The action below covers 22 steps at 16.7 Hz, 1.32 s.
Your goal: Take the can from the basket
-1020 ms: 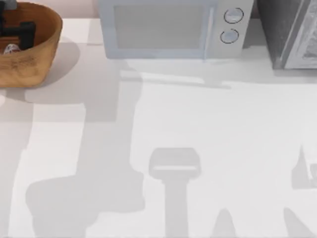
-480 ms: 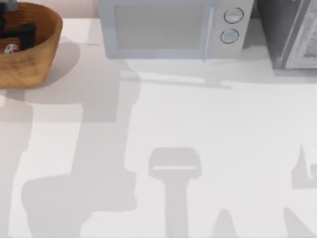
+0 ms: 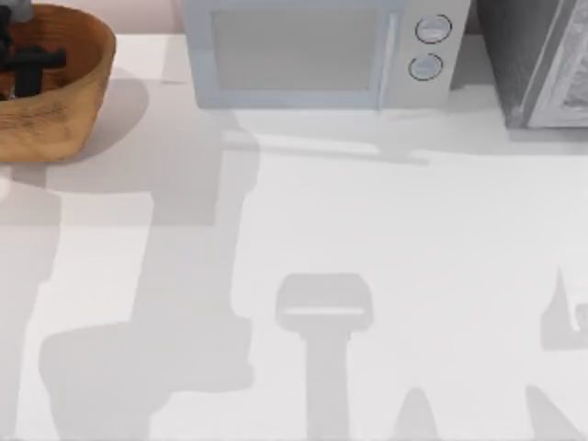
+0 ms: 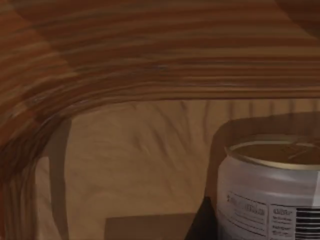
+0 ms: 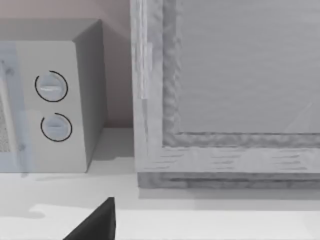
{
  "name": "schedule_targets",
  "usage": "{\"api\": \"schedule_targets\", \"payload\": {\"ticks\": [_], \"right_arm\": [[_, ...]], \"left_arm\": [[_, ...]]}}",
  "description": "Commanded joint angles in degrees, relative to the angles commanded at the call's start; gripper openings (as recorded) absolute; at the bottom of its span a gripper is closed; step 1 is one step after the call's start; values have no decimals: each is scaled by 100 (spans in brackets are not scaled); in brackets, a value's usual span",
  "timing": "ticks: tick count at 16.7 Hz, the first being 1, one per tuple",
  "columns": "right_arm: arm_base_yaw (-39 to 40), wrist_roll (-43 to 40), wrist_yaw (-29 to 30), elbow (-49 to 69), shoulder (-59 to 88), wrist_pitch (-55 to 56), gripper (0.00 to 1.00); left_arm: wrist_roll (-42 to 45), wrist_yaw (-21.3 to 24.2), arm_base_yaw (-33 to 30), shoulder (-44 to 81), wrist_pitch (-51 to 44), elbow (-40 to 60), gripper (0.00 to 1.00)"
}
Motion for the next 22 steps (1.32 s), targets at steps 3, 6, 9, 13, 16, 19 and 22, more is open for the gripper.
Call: {"api": "schedule_targets", "payload": {"ticks": [3,6,9,13,16,19,22], "right_arm": [[0,0,0,0,0,0,100],[0,0,0,0,0,0,100],[0,0,0,0,0,0,100],[0,0,0,0,0,0,100],[0,0,0,0,0,0,100],[0,0,0,0,0,0,100],[0,0,0,0,0,0,100]], "left_arm": [[0,0,0,0,0,0,2],[0,0,0,0,0,0,0],[0,0,0,0,0,0,0],[-42,-22,7,-247,-44,15,0],[-90,39,-44,-572,175,-299,0],[-178,181,-191,-1447,698,-1152,0],[-273,359,-408,-2839,1420,-2524,0]]}}
